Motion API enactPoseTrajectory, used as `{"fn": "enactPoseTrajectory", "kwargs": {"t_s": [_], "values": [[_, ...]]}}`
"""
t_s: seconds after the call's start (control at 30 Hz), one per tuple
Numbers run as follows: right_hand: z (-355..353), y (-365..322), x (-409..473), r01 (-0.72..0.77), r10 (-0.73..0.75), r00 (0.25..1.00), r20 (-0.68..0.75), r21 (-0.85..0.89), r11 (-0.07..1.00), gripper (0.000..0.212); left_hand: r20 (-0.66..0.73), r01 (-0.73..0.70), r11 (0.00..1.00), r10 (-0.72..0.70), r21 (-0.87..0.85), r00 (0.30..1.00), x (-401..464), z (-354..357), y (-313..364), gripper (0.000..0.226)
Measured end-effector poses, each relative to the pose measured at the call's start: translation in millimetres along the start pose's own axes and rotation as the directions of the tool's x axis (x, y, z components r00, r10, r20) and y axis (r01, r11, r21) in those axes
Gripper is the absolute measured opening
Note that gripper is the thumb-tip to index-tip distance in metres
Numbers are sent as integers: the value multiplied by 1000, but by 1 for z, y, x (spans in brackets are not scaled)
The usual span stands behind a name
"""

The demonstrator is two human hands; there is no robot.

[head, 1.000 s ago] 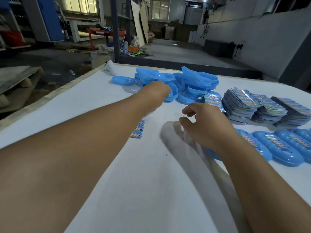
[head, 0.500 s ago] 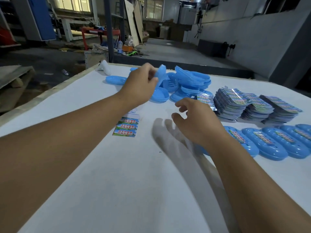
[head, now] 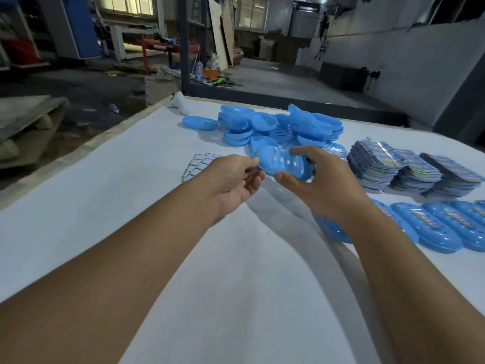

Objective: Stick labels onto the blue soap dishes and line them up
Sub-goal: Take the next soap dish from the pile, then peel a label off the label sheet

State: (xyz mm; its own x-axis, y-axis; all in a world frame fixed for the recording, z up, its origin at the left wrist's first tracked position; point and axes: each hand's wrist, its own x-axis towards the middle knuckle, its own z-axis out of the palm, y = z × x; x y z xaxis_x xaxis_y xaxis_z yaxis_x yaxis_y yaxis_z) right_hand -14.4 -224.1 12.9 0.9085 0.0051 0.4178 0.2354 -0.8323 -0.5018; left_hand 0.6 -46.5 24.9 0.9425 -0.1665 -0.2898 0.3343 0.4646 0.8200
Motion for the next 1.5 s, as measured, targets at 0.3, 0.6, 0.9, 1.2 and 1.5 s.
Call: {"fn": "enactPoseTrajectory", "kwargs": {"t_s": [0.3,0.6,0.9,1.2,1.5], "values": [[3,5,-1,-21,32,979,201,-58,998,76,46,-216,305,480,927,876,2,-24,10,29],[8,-4,-7,23,20,956,294,-141,990,72,17,91,-199,483,976,875,-5,-45,34,57],[9,-10,-10,17,26,950,312,-134,991,78,-12,60,-131,340,990,940,-2,-52,34,83],[11,-7,-9,-1,20,966,256,-75,997,72,-97,-25,324,356,946,930,10,-57,36,23],[11,-26,-5,-32,54,998,-21,579,815,24,222,-440,543,421,715,880,-2,-32,31,18]]}}
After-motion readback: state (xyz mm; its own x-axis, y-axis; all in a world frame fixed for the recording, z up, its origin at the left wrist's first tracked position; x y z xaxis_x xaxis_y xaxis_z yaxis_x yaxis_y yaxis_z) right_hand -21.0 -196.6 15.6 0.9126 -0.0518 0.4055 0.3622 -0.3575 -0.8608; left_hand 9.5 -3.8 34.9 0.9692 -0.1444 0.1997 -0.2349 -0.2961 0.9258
